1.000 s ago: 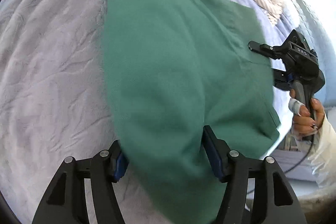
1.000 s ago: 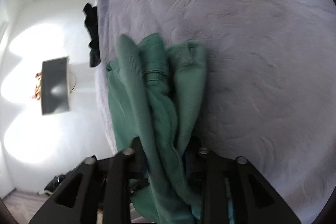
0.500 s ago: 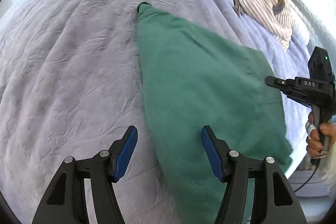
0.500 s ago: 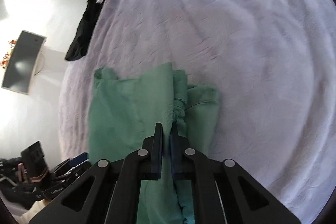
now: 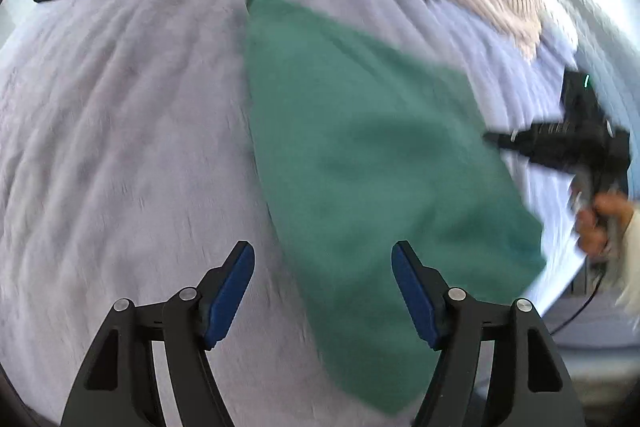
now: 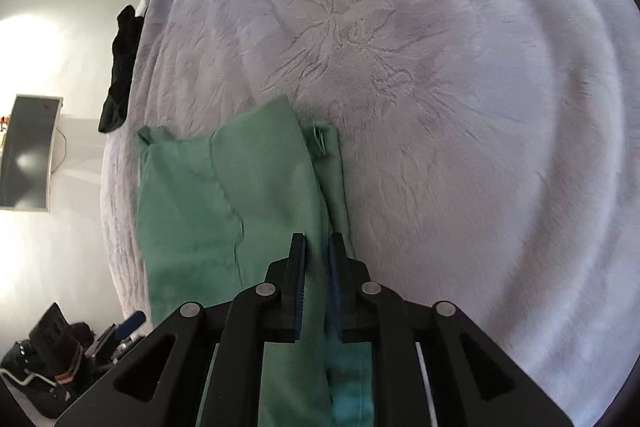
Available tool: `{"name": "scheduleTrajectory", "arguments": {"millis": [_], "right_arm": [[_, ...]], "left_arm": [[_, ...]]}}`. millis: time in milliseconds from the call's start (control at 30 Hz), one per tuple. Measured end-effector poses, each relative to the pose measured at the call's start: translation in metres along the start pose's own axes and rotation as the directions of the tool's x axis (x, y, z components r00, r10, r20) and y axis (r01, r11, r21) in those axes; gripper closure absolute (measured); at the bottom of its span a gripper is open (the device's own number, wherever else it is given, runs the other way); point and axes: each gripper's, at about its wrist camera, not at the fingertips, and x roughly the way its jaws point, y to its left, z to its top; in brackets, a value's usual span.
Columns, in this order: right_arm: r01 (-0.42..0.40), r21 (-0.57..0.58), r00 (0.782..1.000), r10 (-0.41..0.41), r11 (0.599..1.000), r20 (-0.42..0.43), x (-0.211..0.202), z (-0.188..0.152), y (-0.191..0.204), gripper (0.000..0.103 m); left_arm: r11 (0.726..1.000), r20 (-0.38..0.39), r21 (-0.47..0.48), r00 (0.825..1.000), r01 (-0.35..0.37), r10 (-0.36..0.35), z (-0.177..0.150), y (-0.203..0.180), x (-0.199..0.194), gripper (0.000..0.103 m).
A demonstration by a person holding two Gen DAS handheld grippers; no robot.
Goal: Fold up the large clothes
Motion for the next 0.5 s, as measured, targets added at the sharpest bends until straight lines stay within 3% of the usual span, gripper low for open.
{"name": "scheduleTrajectory", "arguments": {"millis": [100,167,267,333,367,400,433,500], "right_arm": [[0.036,-0.025,0.999,-0.037,0.999,-0.026,-0.017,-0.017,0.005,0.089],[0.048,-0.040,0.997,-0.050,0.998,-0.053,-0.029,-0.033,0.007,0.085],[0.044,-0.072,0.995,-0.050,0.996,-0.081,-0.044,-0.063,0.014,0.037],[0.021,-0.102,0.994,-0.031,0.995,-0.102,-0.049,-0.084,0.020,0.040],[0.019,-0.105,0.993,-0.032,0.994,-0.116,-0.048,-0.090,0.021,0.054],[0.036,-0.106,0.990,-0.050,0.994,-0.133,-0.046,-0.098,0.020,0.079],[0.061,-0.099,0.986,-0.076,0.993,-0.150,-0.042,-0.104,0.017,0.088],[0.091,-0.050,0.982,-0.098,0.995,-0.164,-0.033,-0.111,0.004,0.093]], "left_arm": [[0.999,-0.059,0.016,0.998,-0.028,0.029,-0.034,-0.001,0.015,0.029],[0.999,-0.063,-0.033,0.998,-0.030,0.028,-0.048,0.005,0.017,0.020],[0.996,-0.065,-0.083,0.998,-0.017,0.011,-0.056,0.011,0.014,0.020],[0.997,-0.063,-0.071,0.998,-0.025,0.020,-0.058,0.010,0.014,0.020],[0.998,-0.060,-0.055,0.998,-0.032,0.028,-0.059,0.010,0.014,0.020],[0.998,-0.058,-0.040,0.998,-0.040,0.037,-0.060,0.008,0.014,0.020],[0.998,-0.060,-0.034,0.997,-0.044,0.042,-0.060,0.007,0.014,0.020],[0.998,-0.065,-0.040,0.997,-0.044,0.041,-0.057,0.000,0.018,0.020]]}}
